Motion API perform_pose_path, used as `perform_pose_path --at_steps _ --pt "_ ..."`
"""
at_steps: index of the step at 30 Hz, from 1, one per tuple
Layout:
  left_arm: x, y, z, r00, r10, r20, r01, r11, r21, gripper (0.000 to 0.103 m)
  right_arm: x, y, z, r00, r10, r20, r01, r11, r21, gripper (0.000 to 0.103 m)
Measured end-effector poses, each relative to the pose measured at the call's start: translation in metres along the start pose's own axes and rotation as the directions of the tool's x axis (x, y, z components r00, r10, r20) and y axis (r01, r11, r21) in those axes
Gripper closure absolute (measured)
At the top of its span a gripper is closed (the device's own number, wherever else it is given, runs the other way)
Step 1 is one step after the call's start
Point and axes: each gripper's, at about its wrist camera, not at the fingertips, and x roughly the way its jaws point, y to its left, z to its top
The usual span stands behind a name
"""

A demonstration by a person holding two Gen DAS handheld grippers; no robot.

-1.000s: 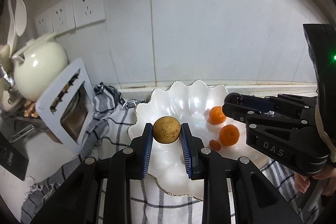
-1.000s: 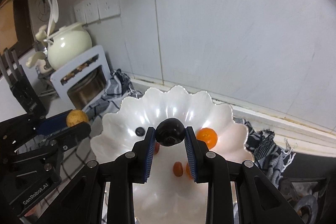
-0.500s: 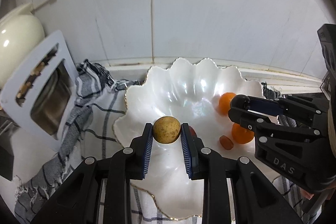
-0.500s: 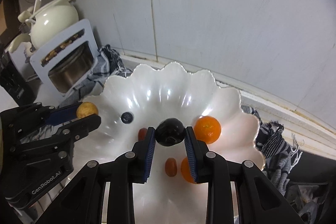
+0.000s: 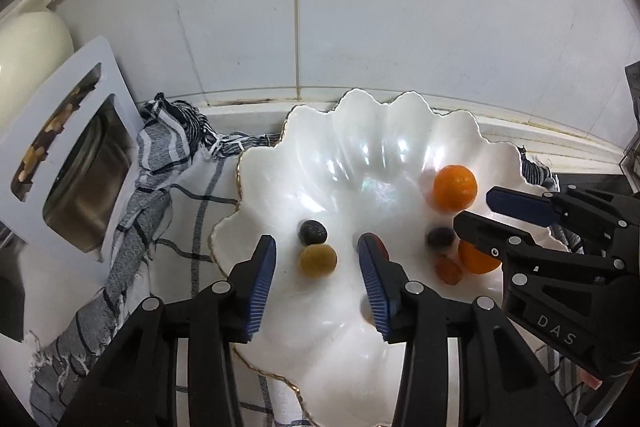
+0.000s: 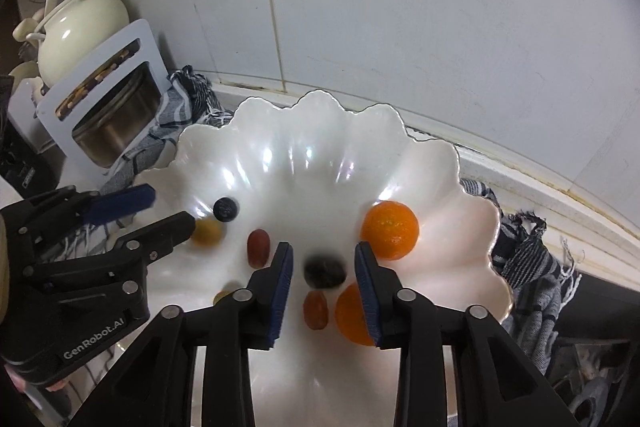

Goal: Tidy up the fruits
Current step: 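Open both grippers to drop the plum and nut into the bowl, then withdraw both grippers from the bowl back over the cloth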

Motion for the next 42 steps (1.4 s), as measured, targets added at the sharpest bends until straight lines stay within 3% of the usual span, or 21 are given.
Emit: perform_pose_path --at_steps 3,15,22,30,42 --pt "-0.007 0.0 -0.002 1.0 0.028 0.005 -0.028 1.0 0.005 0.059 -0.006 -0.001 -0.002 1.0 -0.01 0.009 0.01 1.0 -0.002 0.067" --pt "-0.075 -0.003 -0.014 0.976 0.173 0.134 -0.178 0.984 0.026 0.032 -0.059 0.003 -0.019 0.994 -0.028 0.109 0.029 1.0 -0.004 0.067" --pt "-0.111 -0.015 -0.024 0.964 0.187 0.191 -0.194 0.981 0.018 0.024 -0.091 0.005 -0.031 0.987 -0.026 0.158 0.029 0.999 -0.018 0.067" --pt "-0.149 -0.03 -0.044 0.943 0.223 0.248 -0.213 0.975 -0.069 0.024 -0.121 -0.002 -0.049 0.98 0.021 0.198 -0.009 0.998 -0.059 0.067" --pt "-0.183 -0.068 -0.079 0.927 0.262 0.268 -0.236 0.964 -0.124 0.025 -0.159 -0.015 -0.078 0.957 0.111 0.267 -0.075 0.987 -0.143 0.067"
